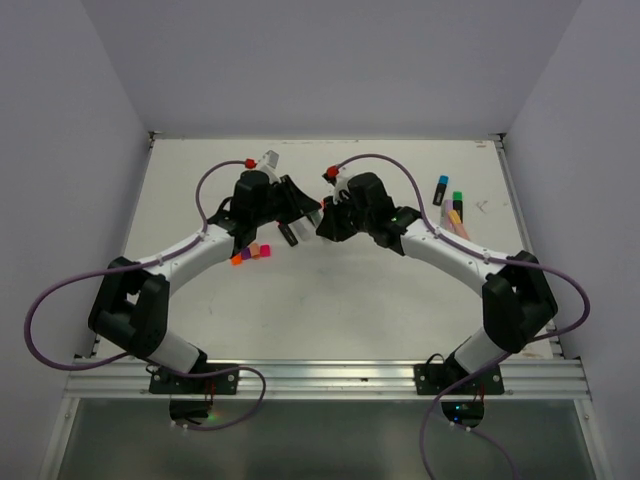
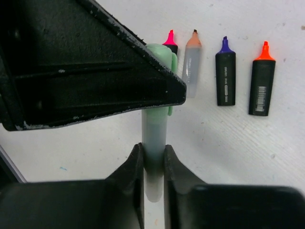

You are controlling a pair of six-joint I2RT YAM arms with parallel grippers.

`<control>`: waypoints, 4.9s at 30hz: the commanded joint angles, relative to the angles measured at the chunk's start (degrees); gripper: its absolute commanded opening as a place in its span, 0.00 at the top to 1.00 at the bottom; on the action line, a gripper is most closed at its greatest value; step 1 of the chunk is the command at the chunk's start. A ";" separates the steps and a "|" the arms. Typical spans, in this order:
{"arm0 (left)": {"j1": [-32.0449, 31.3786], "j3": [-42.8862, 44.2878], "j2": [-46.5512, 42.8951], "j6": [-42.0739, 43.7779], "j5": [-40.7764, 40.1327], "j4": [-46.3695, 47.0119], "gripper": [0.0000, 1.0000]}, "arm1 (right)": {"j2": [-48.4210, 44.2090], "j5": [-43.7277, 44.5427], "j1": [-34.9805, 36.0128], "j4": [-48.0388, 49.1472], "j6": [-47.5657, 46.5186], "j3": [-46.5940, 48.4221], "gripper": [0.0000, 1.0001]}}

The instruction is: Open the pen caps

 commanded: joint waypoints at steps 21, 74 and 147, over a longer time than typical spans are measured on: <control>9.00 13.47 1.81 2.17 -9.45 4.69 1.00 | -2.56 3.40 7.77 3.61 4.45 -10.82 1.00; 1.36 -25.11 -21.92 5.51 -7.16 -14.22 1.00 | 11.66 -0.46 2.68 9.06 6.04 -7.66 1.00; -1.54 -24.69 -27.63 8.22 -15.25 -12.80 0.46 | 4.47 8.84 -14.35 -3.76 6.04 1.56 0.51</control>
